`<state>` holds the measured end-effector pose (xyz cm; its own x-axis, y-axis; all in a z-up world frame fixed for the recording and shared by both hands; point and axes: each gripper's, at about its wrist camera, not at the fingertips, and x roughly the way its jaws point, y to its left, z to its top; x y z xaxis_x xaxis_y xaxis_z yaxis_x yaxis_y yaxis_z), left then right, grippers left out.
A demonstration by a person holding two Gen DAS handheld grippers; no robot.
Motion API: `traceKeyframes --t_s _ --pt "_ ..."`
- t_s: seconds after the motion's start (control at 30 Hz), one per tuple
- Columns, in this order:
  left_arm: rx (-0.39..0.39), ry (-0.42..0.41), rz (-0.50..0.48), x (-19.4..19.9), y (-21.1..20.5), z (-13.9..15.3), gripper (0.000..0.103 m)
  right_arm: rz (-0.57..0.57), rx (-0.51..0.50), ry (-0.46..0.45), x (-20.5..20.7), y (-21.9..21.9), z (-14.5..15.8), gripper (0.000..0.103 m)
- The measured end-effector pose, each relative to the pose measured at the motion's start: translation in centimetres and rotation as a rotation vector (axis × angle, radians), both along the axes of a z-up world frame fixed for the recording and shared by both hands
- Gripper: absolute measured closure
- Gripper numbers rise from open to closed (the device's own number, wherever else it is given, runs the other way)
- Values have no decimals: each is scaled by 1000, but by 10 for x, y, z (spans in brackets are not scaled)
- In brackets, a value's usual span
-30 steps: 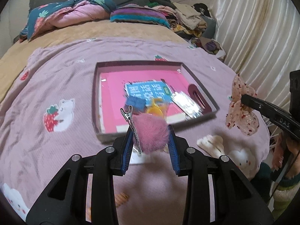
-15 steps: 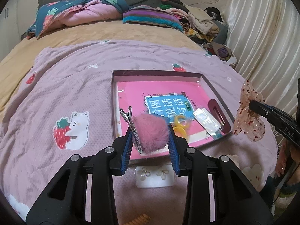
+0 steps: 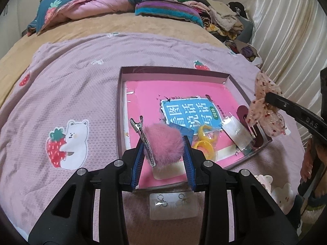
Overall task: Organize jewelry
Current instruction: 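Carry the pompom clip over the tray with the left tool while the right tool carries the bow clip, then release the pompom clip into the tray with the left tool while the right tool releases the bow clip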
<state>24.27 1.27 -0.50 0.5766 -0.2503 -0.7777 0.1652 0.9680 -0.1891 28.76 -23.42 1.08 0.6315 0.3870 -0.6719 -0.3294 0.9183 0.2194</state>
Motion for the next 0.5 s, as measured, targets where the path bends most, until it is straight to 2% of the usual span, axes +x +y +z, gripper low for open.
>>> traceKeyframes --t_s 0.5 --pt "5 21 -1 9 -1 -11 76 -7 -45 53 -11 14 -41 85"
